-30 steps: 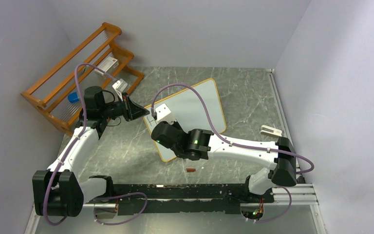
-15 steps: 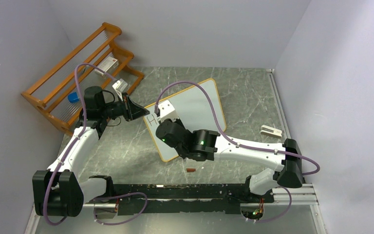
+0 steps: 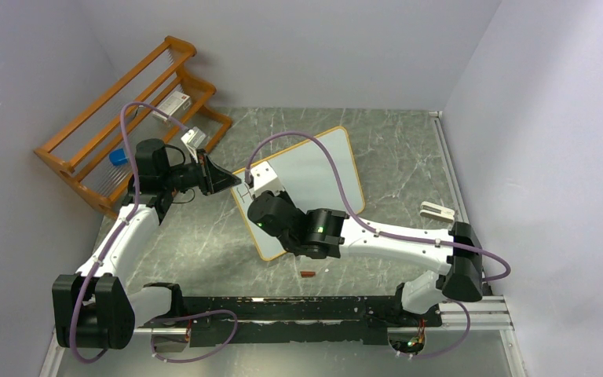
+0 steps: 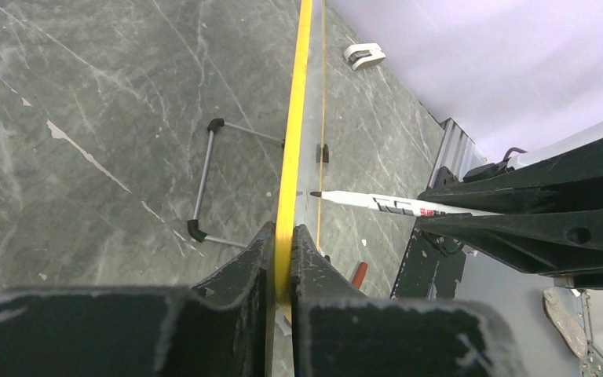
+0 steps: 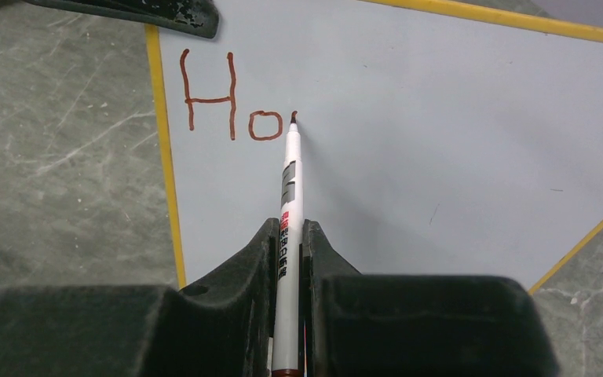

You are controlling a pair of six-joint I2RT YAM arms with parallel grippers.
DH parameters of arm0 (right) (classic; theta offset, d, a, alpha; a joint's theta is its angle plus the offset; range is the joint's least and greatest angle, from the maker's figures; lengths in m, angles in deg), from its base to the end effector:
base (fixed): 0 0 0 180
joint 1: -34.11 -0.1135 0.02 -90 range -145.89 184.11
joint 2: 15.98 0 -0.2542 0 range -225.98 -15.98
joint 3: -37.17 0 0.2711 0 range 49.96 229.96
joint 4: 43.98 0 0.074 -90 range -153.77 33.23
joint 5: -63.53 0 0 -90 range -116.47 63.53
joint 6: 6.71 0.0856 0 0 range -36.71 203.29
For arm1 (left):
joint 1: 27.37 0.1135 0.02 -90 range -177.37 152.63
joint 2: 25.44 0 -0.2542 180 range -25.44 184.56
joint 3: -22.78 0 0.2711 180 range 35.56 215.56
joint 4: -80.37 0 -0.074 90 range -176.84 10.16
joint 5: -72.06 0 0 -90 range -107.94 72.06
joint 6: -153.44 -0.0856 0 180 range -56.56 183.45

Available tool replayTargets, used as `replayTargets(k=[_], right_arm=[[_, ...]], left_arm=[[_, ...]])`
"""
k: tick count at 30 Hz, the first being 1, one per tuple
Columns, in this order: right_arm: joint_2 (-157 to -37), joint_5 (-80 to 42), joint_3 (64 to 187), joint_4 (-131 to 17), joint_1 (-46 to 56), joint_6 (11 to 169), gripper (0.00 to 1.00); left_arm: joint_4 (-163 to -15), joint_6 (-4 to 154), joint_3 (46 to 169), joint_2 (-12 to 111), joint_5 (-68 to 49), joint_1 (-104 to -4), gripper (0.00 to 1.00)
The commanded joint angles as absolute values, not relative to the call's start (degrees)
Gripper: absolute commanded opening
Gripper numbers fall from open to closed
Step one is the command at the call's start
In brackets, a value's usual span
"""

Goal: Write a sentence on the whiteboard

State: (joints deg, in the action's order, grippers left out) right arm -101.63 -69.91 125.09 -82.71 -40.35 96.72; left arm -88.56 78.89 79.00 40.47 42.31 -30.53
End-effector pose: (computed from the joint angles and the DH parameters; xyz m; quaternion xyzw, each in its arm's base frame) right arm 0.1588 0.3514 0.2968 -0.2776 0.7992 0.0525 0.5306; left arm 0.2878 -0.0903 0.2586 0.2073 0.7382 -0.4870 0.4181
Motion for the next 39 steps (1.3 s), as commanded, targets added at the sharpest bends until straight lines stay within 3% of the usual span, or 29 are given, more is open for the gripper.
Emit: replayTargets(k=[1,39], right_arm=[[-102.29,-70.78,125.41,-81.23,-39.87,96.44,0.0],[-101.29,-72.63,124.21,-83.31,-38.63,98.67,0.0]], left_arm=[[-84.82,76.24,78.28,41.78,41.53,-31.15,0.05],[-84.61,76.14,78.41,42.15,41.3,-31.24,0.05]])
